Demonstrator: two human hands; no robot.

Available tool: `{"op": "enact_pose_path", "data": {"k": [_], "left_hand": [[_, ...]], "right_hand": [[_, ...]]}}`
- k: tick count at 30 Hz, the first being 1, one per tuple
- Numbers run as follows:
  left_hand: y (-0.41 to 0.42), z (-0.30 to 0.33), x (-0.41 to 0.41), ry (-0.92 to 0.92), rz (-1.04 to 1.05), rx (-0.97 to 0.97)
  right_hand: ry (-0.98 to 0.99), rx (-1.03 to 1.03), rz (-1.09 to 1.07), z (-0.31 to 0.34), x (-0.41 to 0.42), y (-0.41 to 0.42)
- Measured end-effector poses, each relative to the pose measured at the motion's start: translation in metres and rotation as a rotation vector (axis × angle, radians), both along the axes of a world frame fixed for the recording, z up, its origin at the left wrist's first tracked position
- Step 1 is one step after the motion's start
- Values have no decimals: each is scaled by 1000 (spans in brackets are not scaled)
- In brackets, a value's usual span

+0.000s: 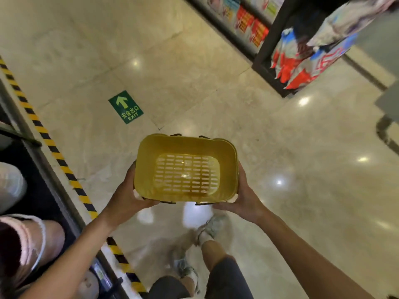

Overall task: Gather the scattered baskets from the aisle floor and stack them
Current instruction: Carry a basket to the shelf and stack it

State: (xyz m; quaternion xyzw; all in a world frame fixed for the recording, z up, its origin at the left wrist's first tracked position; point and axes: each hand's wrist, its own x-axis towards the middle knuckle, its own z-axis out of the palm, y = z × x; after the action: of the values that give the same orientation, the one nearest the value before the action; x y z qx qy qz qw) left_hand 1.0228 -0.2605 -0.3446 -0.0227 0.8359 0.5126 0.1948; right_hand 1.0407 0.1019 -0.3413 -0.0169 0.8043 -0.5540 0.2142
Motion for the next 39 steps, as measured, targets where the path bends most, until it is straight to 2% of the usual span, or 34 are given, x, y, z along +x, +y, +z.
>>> {"op": "enact_pose_path", "data": {"k": [6, 12, 21, 27, 34, 39], "left_hand": [[68, 65, -38, 75, -163, 0], [159, 101, -91, 162, -323, 36], [343, 122, -170, 249, -750, 124], [475, 128, -206, 208, -1088, 224], [605, 138, -203, 174, -1470, 270], [672, 139, -144, 145, -1725, 286]], "right_hand": [[44, -16, -205, 61, 15, 62], [124, -27, -411, 92, 21, 139], [200, 22, -874, 124, 63, 235], [170, 62, -1218, 136, 97, 266], [140, 95, -1579, 149, 138, 263], [118, 107, -1847, 146, 192, 241]]}}
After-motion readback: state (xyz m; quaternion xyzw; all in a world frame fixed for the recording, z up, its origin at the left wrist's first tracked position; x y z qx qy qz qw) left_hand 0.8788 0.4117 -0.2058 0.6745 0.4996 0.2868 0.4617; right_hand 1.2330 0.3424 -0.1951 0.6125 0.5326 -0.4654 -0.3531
